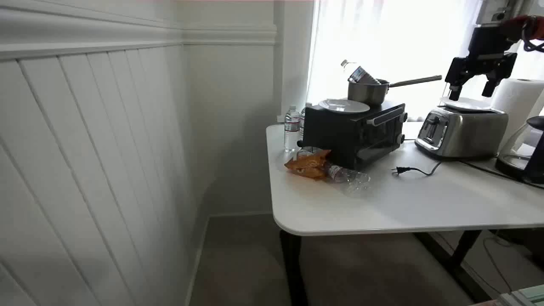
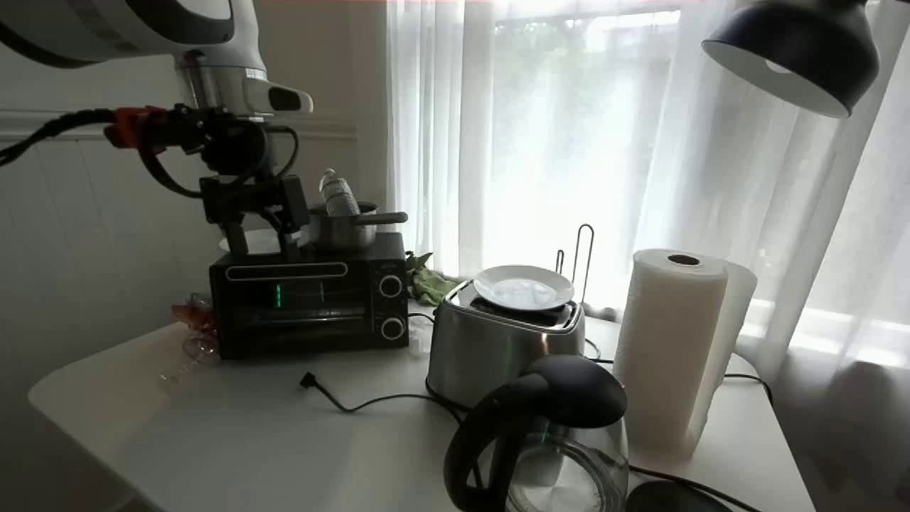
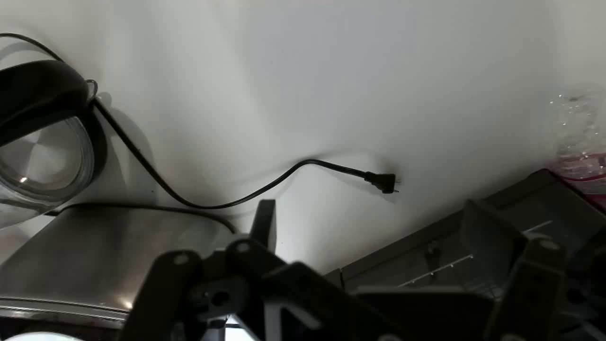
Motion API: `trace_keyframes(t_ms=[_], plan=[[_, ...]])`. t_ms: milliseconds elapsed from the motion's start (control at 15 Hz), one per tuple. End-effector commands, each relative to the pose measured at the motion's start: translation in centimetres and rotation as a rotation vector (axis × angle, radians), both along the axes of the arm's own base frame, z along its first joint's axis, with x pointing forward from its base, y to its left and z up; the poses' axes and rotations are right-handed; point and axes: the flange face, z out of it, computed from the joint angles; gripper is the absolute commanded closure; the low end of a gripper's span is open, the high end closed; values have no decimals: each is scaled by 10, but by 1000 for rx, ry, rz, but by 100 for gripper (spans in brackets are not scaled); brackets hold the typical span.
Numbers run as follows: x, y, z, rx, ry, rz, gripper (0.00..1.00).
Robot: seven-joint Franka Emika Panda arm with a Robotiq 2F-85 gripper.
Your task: Remove the water bottle from the pot.
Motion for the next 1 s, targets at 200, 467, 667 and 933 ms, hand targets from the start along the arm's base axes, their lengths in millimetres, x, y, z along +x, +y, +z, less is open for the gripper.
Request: trace_keyframes(t_ms=[200,467,667,933], plan=[[0,0,0,0,1,0,0],[0,0,0,0,1,0,0],[0,0,0,0,1,0,0],[19,29,25,13,-20,141,0]])
